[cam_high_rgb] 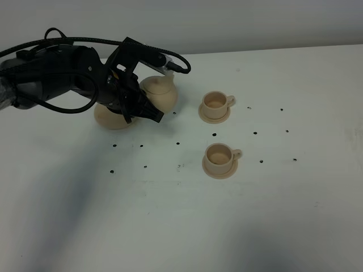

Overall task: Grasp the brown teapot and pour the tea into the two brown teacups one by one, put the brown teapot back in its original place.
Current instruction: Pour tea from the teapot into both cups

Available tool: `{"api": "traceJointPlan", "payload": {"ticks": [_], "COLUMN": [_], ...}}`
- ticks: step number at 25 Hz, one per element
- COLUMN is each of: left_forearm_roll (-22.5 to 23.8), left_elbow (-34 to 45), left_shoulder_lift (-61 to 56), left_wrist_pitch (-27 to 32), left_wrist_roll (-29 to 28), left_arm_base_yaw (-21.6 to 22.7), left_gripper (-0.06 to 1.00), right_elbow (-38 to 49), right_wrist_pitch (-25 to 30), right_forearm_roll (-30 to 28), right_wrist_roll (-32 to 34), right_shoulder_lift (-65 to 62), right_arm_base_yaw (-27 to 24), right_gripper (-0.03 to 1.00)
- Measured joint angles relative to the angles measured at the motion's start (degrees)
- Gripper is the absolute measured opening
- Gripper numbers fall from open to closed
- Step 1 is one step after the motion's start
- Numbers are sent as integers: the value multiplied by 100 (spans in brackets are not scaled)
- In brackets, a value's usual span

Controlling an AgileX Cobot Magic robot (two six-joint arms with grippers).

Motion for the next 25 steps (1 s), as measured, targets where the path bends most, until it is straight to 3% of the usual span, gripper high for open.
{"api": "traceJointPlan", "payload": {"ticks": [25], "left_forearm_roll": [440], "left_elbow": [-324], "left_shoulder_lift": [192], "left_wrist_pitch": [107], "left_wrist_roll": [25], "left_arm_base_yaw": [0], "left_gripper": [8], "right_elbow": [0], "right_wrist_pitch": [0], "right_forearm_roll": [0], "right_wrist_roll": [0], "right_shoulder_lift": [0], "right_arm_base_yaw": [0], "right_gripper": [31]}}
